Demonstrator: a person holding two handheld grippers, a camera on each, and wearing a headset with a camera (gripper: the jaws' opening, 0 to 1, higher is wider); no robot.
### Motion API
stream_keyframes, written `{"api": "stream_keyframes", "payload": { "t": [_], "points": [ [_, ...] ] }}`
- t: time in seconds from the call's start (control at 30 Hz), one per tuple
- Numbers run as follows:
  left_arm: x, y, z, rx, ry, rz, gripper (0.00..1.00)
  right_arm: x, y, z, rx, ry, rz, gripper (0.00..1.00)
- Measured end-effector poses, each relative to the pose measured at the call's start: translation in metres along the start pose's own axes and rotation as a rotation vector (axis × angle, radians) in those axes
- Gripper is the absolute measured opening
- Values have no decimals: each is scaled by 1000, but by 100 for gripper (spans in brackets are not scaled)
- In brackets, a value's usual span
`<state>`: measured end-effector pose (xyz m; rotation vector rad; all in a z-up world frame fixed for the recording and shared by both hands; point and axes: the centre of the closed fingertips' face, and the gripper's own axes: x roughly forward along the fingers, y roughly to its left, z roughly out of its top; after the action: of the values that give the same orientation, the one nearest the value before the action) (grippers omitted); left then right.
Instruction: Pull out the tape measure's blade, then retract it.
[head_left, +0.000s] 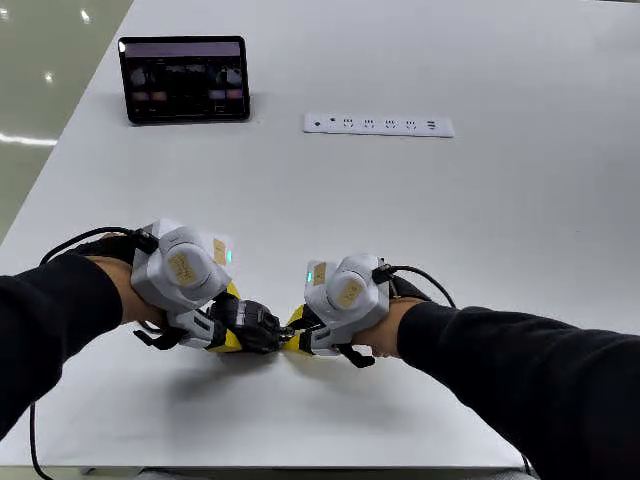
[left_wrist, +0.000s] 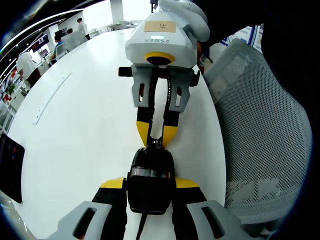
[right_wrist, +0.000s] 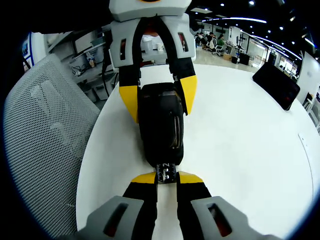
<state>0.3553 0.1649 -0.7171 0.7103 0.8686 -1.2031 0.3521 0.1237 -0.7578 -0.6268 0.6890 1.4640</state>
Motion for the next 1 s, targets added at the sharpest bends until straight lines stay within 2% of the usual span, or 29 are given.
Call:
{"api": "stream_keyframes", "payload": {
  "t": [0.2,0.47,0.63,1.0],
  "points": [
    [0,0,1,10,-7,1,30,-5,1,-7,8,17,7,8],
    [1,0,0,-1,6,8,30,-13,-2,-17,3,36,-4,9],
    [0,0,0,-7,2,13,30,-18,-3,-21,-8,35,-13,9],
    [0,-1,2,-11,-2,22,30,-27,-5,-30,20,36,-24,9]
  ]
}}
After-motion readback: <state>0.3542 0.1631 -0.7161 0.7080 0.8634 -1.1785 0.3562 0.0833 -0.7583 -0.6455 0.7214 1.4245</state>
